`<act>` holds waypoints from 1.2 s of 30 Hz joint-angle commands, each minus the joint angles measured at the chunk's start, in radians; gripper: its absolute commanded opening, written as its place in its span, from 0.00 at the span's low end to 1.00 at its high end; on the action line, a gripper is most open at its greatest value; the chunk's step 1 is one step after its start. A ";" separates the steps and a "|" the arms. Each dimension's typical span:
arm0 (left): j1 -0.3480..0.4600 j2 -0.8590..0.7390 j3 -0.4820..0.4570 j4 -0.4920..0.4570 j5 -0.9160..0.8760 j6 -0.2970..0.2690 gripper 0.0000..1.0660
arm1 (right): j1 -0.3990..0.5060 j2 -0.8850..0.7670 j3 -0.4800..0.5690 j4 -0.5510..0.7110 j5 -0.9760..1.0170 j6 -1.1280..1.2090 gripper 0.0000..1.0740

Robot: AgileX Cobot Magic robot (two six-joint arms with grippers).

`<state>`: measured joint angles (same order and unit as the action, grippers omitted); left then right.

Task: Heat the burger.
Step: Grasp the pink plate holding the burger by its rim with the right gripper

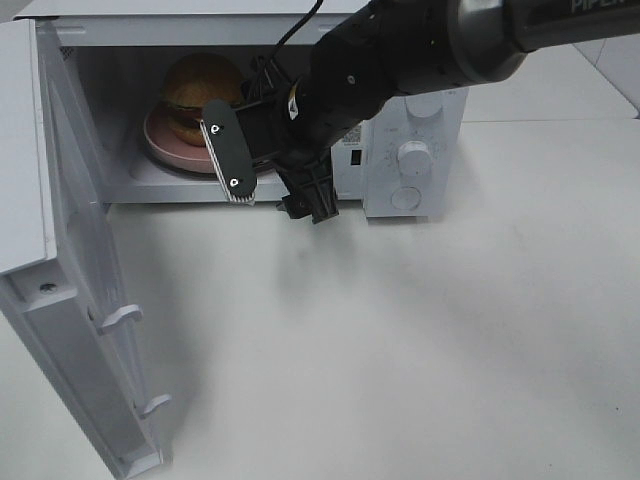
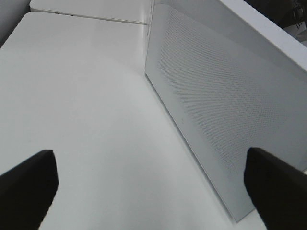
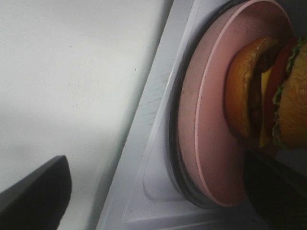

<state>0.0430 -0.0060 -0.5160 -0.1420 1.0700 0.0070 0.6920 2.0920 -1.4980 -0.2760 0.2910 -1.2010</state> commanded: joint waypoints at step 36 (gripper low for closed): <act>0.002 -0.017 0.000 0.000 -0.001 -0.007 0.92 | -0.048 0.260 -0.287 0.042 0.002 0.023 0.63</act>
<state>0.0430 -0.0060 -0.5160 -0.1420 1.0700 0.0070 0.6460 2.3440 -1.7770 -0.2450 0.2960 -1.1790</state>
